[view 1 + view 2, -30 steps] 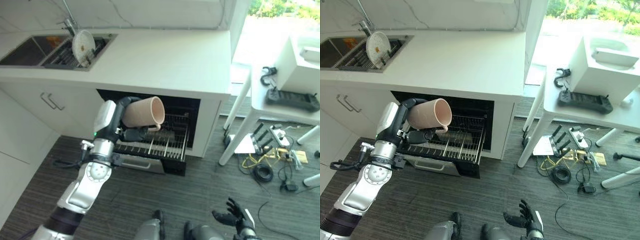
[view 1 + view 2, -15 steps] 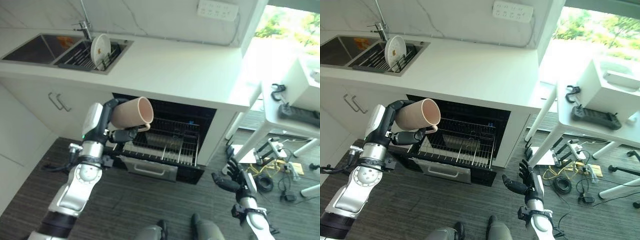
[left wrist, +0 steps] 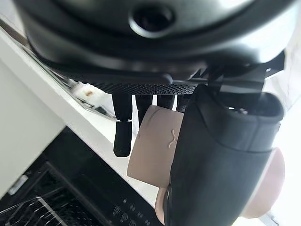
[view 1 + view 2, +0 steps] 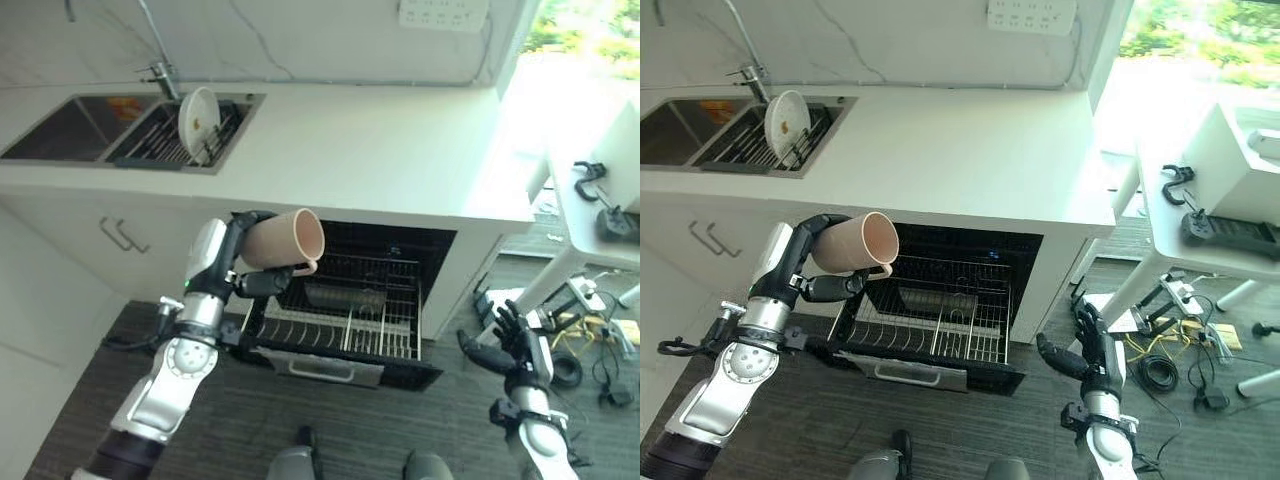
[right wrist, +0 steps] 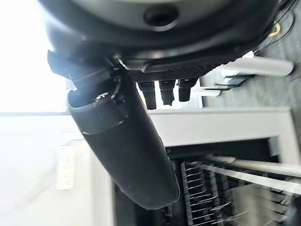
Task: Place the dishes in the dishwasher.
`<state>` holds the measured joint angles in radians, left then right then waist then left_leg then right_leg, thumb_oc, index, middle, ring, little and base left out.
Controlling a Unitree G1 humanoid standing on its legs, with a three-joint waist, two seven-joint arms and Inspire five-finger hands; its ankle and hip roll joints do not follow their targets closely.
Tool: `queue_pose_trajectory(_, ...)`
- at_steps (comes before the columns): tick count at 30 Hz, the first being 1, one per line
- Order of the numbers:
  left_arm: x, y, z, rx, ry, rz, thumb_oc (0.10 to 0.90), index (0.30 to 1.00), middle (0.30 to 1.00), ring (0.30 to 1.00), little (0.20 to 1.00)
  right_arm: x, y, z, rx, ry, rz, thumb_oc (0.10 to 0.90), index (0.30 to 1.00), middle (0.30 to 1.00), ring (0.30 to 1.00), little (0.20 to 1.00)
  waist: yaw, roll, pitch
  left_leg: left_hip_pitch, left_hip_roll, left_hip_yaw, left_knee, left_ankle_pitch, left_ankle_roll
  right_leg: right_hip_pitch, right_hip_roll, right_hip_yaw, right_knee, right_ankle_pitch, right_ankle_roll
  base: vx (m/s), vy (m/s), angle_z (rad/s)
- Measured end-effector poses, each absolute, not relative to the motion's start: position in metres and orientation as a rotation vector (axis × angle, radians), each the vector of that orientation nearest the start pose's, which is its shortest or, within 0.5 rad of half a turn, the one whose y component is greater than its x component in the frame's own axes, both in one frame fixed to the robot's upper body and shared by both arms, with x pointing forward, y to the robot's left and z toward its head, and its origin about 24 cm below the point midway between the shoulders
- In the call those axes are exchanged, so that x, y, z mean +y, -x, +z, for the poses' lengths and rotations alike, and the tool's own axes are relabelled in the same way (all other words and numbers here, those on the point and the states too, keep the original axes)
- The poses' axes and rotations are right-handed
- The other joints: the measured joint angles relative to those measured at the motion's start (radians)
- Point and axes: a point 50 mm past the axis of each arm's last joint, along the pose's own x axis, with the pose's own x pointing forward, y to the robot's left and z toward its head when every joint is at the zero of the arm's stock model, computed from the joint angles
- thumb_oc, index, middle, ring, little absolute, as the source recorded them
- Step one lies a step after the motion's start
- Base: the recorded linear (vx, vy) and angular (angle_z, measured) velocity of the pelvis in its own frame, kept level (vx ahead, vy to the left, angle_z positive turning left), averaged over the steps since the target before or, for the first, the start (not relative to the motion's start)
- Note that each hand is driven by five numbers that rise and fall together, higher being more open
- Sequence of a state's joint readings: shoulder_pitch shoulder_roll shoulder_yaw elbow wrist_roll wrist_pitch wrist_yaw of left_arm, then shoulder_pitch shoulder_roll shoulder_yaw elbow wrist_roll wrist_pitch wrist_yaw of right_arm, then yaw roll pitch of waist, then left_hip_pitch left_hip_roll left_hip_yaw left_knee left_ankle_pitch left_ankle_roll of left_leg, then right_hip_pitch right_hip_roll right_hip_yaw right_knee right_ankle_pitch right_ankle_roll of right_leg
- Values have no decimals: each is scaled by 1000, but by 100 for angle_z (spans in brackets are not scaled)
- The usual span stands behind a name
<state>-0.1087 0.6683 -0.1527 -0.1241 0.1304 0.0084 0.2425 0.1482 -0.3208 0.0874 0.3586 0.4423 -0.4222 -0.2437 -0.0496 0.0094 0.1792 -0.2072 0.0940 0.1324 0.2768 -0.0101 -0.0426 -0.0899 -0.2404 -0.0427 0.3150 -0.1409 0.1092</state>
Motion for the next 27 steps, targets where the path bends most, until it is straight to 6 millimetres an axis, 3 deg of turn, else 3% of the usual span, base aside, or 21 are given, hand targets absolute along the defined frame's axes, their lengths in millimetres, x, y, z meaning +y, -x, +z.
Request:
queue_pose_trajectory(3,220,-274,132,-302,-767,61,400,300,300,300,300,-228,-200,-24,98,-103,-347,800,900,900,900,900,4,-19,-8,5,-8,2,-7,-6,9,25,-11,-34,-60,31,17,50,-68,-9)
queue_pose_trajectory(4,220,-273,131,-294,-760,59,400,300,300,300,300,-228,-203,-16,66,-104,-343,800,900,900,900,900,8,-24,-7,9,-7,7,-14,-3,3,33,-5,-40,-72,21,63,54,-97,-9)
queue_pose_trajectory(6,219,-273,128,-279,-724,46,400,300,300,300,300,-234,-208,4,-14,-93,-351,800,900,900,900,900,-6,-17,-8,12,19,-3,-22,5,-17,23,19,-39,-60,12,52,14,-69,-13)
queue_pose_trajectory(7,215,-273,126,-270,-634,38,400,300,300,300,300,-241,-209,27,-118,-102,-400,800,900,900,900,900,-10,-16,-9,12,35,-2,-28,-2,-29,6,32,-32,-38,-2,31,-1,-43,-19)
queue_pose_trajectory(11,206,-273,118,-234,-482,17,400,300,300,300,300,-253,-212,80,-380,-113,-432,800,900,900,900,900,-43,-9,-23,16,47,16,-36,4,-36,-25,42,-12,-10,-11,23,3,-33,-18)
queue_pose_trajectory(16,187,-274,106,-199,-257,1,400,300,300,300,300,-236,-212,124,-556,-156,-167,800,900,900,900,900,-77,-6,-39,21,50,38,-31,11,-34,-40,52,15,0,-7,31,12,-12,-16)
queue_pose_trajectory(19,184,-275,93,-142,-168,40,400,300,300,300,300,-214,-221,127,-526,-190,28,800,900,900,900,900,-81,-7,-43,38,56,56,-33,9,-35,-39,56,33,4,-7,31,0,-15,-14)
queue_pose_trajectory(23,169,-275,69,-51,-125,36,400,300,300,300,300,-177,-226,109,-399,-258,257,800,900,900,900,900,-79,-8,-65,38,62,56,-34,5,-35,-41,57,33,5,-9,24,-1,-6,-5)
queue_pose_trajectory(27,148,-270,56,-14,-77,15,400,300,300,300,300,-147,-231,107,-352,-318,430,800,900,900,900,900,-42,-12,-68,39,62,55,-38,7,-32,-41,57,32,5,-8,20,1,-8,1)
